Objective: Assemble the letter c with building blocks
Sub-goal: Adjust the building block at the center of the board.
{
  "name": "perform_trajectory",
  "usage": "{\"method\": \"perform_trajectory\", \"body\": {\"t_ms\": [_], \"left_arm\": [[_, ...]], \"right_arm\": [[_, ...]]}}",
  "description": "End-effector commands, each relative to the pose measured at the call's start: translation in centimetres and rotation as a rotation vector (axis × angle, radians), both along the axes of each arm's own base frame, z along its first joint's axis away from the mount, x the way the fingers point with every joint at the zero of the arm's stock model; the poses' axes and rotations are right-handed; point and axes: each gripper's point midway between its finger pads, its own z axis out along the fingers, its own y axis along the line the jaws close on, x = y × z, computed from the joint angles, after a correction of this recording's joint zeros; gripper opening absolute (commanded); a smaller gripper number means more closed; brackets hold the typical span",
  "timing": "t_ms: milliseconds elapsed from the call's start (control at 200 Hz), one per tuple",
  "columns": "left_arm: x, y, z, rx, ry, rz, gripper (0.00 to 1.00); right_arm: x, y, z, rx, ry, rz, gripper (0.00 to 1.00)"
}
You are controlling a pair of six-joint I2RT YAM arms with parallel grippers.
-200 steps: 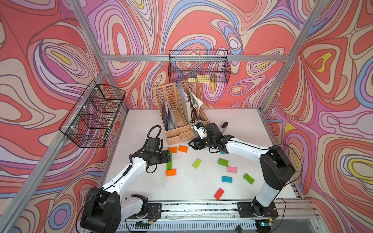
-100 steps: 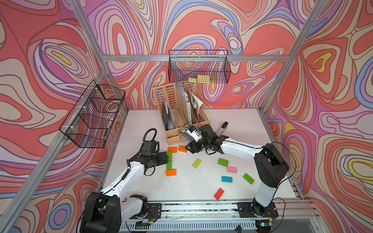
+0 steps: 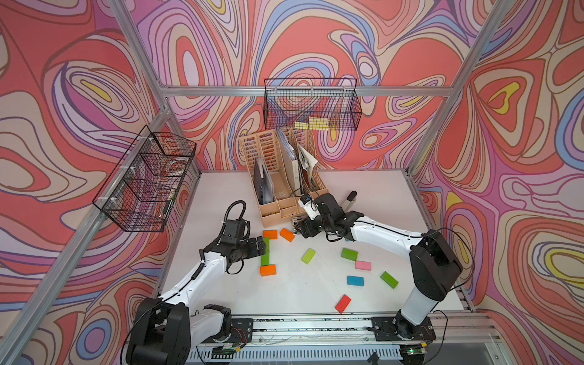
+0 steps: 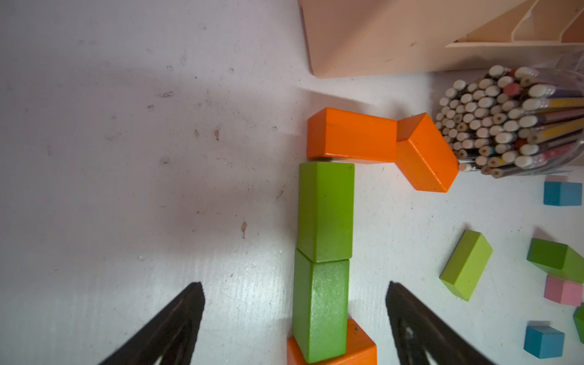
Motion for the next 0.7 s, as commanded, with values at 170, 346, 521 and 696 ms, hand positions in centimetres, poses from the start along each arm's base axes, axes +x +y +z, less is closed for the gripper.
{"method": "perform_trajectory", "body": {"t_ms": [170,346,521,696], "left_arm": [[0.7,-0.6,-0.5,-0.02,-0.006,-0.028,0.95],[0.7,-0.4,-0.4,-0.008,-0.013,-0.034,0.96],[0.5,-0.2,-0.2,-0.006,-0.031,-0.027,0.96],[0.5,-0.2,-0.3,-0.003,-0.028,-0.03,0.97]], "right_arm": [[0.5,-4.5,1.5,-0.335,-0.119,0.049,0.98],[0.3,-4.3,-0.3,-0.501,-0.198,0.299,0.98],[0.8,-5.0,-3.2,-0.669,-0.205,0.504,0.98],[2.5,-5.3,-4.1,-0.705,-0.206,0.586,0.98]]}}
